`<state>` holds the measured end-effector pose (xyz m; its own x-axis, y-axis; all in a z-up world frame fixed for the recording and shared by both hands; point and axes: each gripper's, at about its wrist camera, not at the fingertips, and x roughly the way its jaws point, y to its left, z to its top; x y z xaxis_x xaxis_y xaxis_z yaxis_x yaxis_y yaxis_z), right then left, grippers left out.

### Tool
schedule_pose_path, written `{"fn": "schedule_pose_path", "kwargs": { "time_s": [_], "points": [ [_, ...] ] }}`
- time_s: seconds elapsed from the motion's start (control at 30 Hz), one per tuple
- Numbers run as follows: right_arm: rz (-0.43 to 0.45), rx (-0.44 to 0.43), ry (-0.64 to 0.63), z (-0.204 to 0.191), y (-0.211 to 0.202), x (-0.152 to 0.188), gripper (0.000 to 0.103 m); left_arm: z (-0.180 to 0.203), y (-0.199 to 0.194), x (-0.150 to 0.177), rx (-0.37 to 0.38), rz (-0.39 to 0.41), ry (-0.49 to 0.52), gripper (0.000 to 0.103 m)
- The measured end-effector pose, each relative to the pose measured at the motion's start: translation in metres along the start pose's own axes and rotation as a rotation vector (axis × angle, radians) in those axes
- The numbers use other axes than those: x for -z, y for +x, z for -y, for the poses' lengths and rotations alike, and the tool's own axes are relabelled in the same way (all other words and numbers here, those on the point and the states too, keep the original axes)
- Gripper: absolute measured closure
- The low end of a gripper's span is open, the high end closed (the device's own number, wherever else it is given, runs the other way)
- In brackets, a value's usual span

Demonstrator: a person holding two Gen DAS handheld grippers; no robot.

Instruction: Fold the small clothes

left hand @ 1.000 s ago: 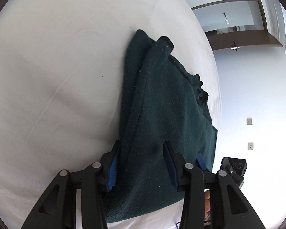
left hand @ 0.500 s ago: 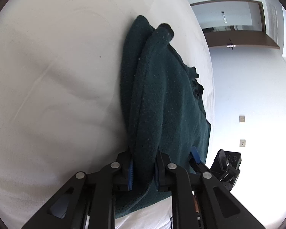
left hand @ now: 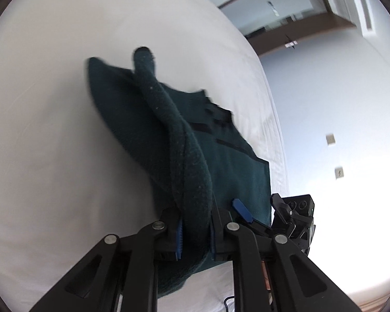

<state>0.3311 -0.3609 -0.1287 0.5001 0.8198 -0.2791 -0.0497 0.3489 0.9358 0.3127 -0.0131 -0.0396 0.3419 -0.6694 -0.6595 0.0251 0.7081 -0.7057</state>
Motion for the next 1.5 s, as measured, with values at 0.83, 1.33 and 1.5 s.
{"fn": "schedule_pose_path", "kwargs": {
  "time_s": [0.83,1.33,1.5],
  "points": [
    [-0.028,0.082,0.120,0.017,-0.051,-0.070,0.024,0.063,0.086,0.044,0.077,-0.027,0.247,0.041],
    [-0.044,0.390,-0.149,-0.029,-0.047,-0.063,0.089,0.090,0.100,0.061,0.043,-0.012,0.350,0.042],
    [0.009,0.401,-0.198,-0.038,-0.086,-0.064,0.089,0.113,0.117,0.067,0.034,-0.027,0.398,0.042]
  ]
}}
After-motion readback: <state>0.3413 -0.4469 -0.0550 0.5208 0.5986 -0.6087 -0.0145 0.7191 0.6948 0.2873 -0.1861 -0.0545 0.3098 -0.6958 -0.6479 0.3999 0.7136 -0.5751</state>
